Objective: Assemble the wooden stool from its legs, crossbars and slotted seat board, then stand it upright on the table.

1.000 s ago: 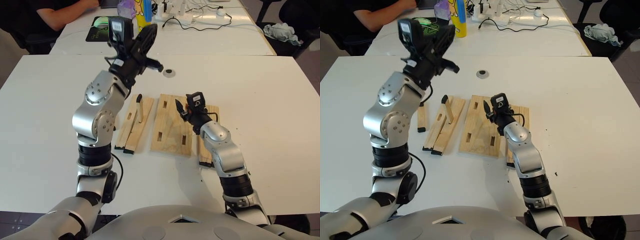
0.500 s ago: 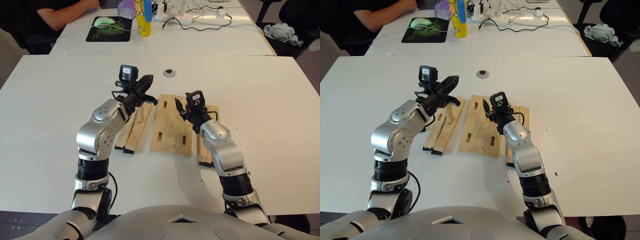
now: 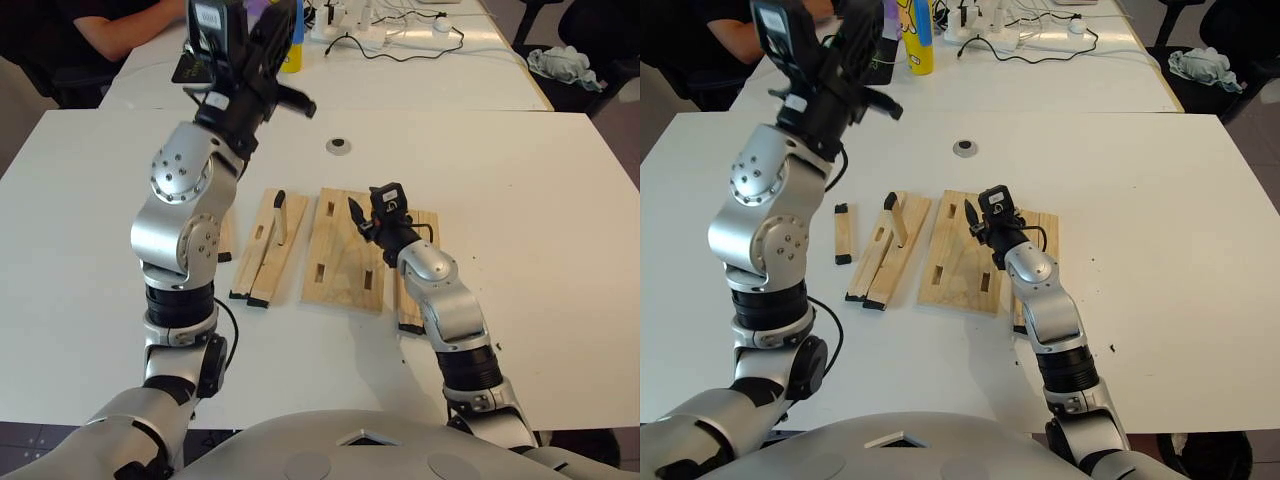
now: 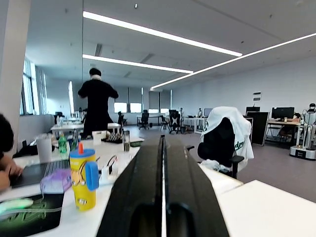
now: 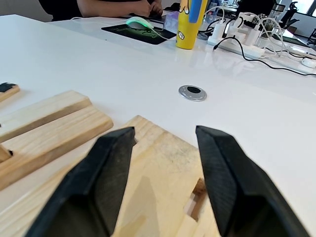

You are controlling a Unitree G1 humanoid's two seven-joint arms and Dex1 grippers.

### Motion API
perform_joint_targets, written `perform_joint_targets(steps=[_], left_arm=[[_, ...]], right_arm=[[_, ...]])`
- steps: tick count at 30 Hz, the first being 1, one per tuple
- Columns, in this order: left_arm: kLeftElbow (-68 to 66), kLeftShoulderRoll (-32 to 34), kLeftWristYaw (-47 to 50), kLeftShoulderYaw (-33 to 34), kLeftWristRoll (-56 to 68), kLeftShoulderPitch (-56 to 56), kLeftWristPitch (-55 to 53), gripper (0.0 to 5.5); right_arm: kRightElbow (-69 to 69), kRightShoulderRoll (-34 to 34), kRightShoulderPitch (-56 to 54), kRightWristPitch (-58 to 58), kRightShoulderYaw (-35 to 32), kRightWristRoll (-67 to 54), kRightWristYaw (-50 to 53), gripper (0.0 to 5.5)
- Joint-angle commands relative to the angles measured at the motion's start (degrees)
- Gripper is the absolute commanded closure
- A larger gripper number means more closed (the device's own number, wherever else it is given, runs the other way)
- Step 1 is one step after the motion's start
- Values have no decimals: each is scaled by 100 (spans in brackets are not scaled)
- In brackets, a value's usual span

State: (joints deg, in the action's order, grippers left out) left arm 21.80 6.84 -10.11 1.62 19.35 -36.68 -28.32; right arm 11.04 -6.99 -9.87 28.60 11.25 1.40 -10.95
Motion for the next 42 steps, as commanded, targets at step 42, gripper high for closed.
perform_joint_targets(steps=[42], left_arm=[[-981, 86, -78, -165, -53, 1465, -883, 548]], right_arm=[[-40, 20, -115, 11, -2, 15, -107, 321]])
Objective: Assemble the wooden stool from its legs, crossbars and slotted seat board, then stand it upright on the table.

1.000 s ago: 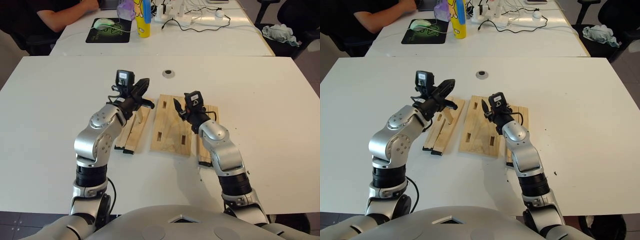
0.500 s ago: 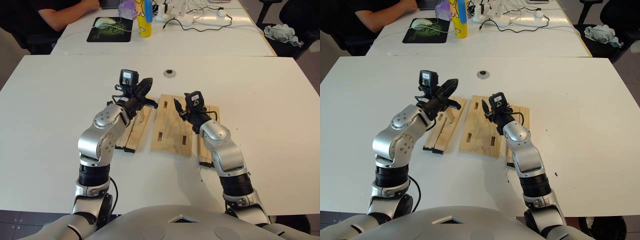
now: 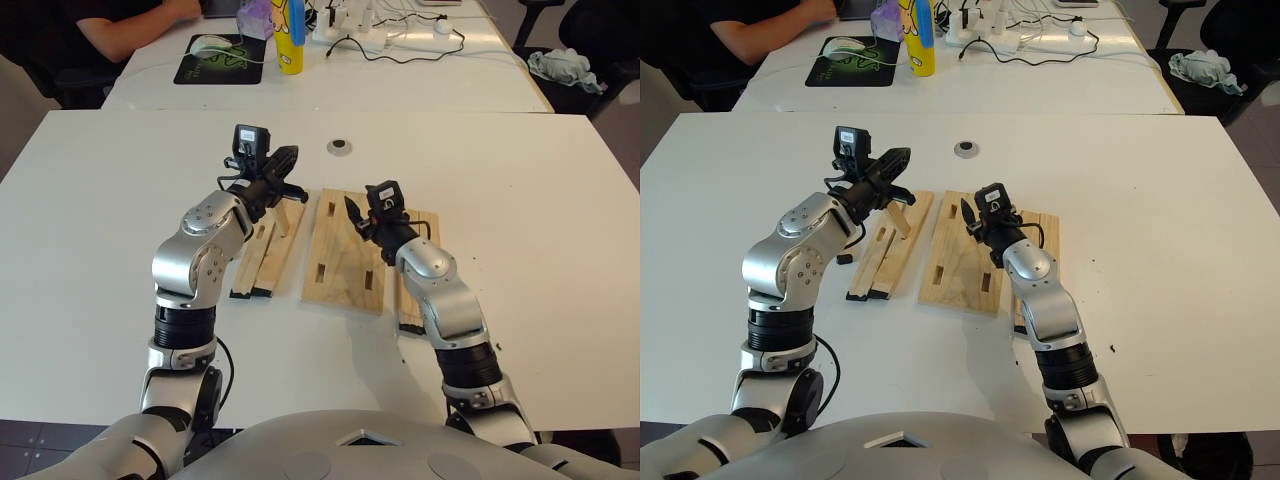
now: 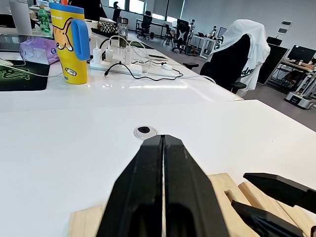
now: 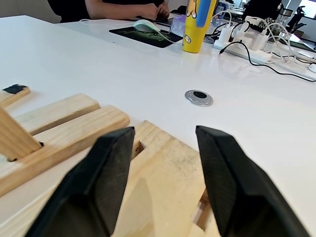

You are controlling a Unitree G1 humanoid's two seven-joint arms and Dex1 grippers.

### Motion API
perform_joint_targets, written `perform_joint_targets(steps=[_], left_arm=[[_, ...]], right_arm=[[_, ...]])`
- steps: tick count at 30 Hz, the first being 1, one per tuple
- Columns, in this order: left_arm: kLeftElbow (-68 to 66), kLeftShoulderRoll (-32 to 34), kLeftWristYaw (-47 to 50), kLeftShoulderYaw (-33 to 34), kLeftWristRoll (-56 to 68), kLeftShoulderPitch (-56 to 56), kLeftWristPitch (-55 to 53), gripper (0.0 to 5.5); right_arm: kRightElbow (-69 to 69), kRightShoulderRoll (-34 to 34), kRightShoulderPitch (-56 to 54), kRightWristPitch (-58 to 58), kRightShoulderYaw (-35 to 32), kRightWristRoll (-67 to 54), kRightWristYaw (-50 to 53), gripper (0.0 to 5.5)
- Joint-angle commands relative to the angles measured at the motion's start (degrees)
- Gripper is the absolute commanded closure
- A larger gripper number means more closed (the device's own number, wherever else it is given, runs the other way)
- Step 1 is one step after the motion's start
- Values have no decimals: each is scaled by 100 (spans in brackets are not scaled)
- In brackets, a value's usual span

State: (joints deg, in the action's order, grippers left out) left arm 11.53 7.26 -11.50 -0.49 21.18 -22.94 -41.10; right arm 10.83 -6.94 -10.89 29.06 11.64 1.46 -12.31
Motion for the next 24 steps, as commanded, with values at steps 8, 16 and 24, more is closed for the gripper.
perform_joint_targets(steps=[8, 16, 24], left_arm=[[1659, 283, 406, 764, -139, 353, 390, 463], [2311, 1288, -333, 622, 404, 2116, -1264, 347], [2168, 1727, -907, 314, 759, 2509, -1864, 237]], right_arm=[[160, 59, 302, -47, -201, 28, 254, 321], [330, 109, 592, -85, -346, 83, 490, 321], [276, 119, 600, -113, -383, 73, 533, 321]])
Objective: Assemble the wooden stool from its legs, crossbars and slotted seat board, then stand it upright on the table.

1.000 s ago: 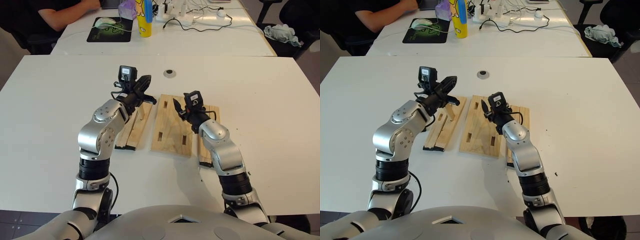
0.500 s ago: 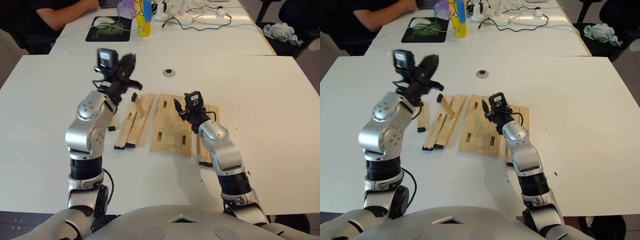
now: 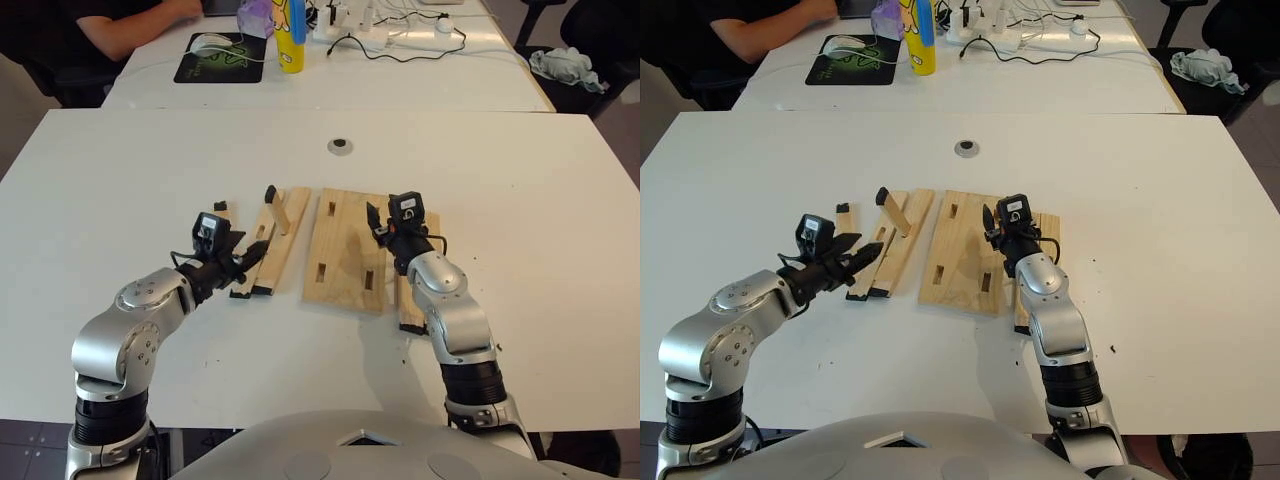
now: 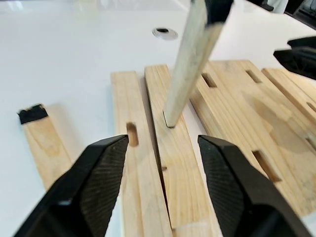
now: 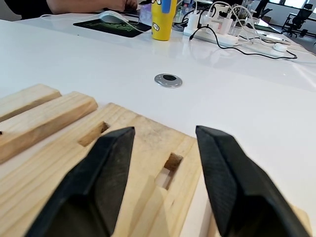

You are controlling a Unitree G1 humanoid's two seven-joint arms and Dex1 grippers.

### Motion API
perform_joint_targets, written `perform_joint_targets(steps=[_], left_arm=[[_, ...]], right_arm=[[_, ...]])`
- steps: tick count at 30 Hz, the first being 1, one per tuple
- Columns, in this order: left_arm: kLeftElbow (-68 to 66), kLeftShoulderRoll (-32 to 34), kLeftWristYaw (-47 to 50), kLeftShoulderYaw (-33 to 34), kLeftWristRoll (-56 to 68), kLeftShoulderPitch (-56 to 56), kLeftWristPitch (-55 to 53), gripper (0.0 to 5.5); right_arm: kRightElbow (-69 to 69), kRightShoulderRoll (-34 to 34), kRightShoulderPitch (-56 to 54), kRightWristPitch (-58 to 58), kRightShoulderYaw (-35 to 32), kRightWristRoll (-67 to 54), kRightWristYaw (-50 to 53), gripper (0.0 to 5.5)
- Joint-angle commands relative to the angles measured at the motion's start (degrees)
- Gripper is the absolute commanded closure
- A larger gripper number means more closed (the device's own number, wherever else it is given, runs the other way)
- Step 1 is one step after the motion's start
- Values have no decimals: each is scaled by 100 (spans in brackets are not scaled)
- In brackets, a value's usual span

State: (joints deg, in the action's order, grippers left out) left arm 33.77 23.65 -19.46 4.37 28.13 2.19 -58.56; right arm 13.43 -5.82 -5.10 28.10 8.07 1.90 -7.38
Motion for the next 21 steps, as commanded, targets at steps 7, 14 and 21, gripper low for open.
perform_joint_targets(steps=[7, 14, 21], left_arm=[[-183, -428, 245, -615, -5, -367, -273, 192], [-427, -810, 836, -700, -311, -410, -292, 192], [-475, -1252, 1133, -561, -215, -263, -586, 192]], right_arm=[[-19, -10, -63, 43, 16, 3, -39, 321], [-65, -60, -181, 92, 18, -19, -148, 321], [-90, -60, -257, 139, 36, -12, -224, 321]])
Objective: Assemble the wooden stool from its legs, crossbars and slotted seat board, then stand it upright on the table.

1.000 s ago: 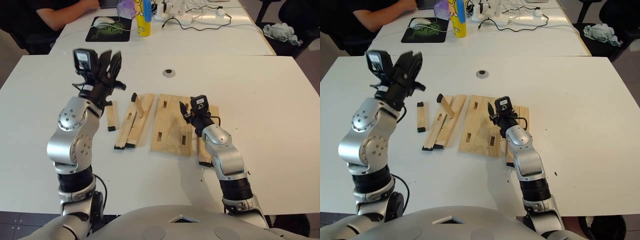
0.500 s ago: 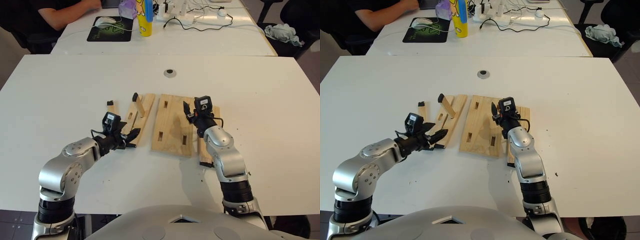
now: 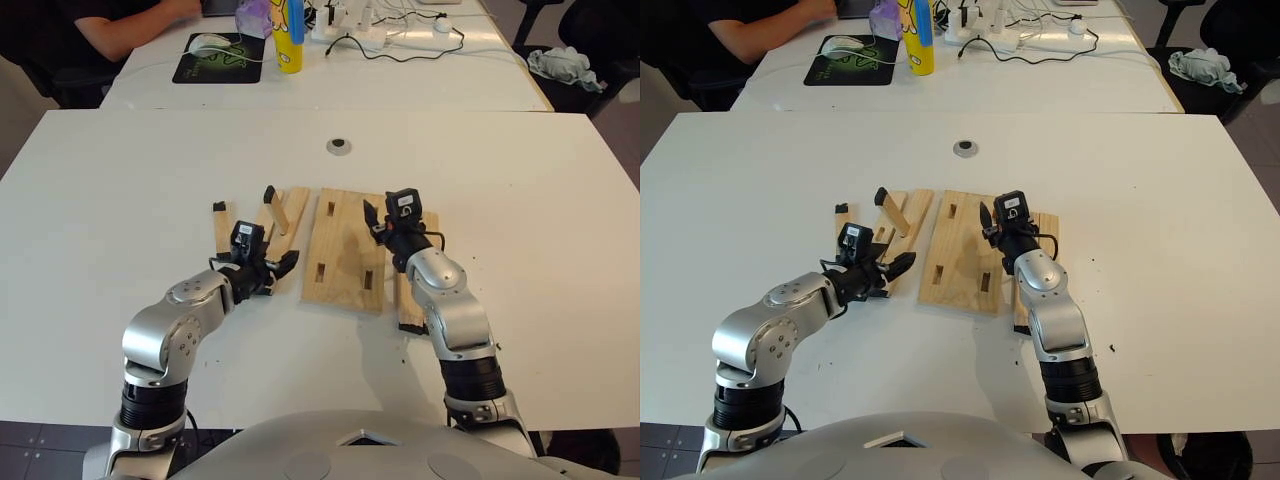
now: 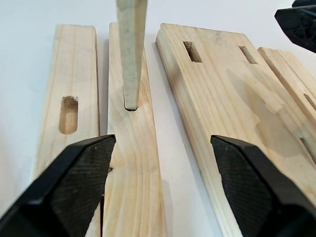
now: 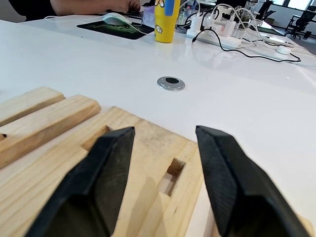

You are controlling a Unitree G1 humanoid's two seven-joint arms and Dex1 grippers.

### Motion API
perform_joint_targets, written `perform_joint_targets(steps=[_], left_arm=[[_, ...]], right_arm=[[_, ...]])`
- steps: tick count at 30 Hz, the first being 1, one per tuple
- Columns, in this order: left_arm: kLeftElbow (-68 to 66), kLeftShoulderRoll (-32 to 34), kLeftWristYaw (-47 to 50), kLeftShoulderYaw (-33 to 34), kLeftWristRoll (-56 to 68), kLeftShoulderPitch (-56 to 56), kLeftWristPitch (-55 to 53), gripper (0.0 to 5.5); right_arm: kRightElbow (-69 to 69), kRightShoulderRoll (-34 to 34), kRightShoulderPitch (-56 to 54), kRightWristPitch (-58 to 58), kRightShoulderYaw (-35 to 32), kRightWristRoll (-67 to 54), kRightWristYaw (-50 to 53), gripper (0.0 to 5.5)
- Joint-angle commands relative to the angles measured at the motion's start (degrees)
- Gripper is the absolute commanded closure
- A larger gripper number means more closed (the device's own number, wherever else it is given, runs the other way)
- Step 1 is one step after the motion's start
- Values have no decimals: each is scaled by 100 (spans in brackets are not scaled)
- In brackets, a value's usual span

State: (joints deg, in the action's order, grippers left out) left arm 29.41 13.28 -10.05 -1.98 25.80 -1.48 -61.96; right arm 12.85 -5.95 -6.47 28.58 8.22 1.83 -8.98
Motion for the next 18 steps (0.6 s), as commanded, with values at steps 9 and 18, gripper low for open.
perform_joint_targets(steps=[9, 18], left_arm=[[-68, -324, 379, 113, -113, 79, -493, 192], [12, -195, 352, 262, -108, 8, -585, 192]], right_arm=[[-36, -6, -136, 101, 11, 9, -37, 321], [-3, 12, -84, 116, 10, 14, 3, 321]])
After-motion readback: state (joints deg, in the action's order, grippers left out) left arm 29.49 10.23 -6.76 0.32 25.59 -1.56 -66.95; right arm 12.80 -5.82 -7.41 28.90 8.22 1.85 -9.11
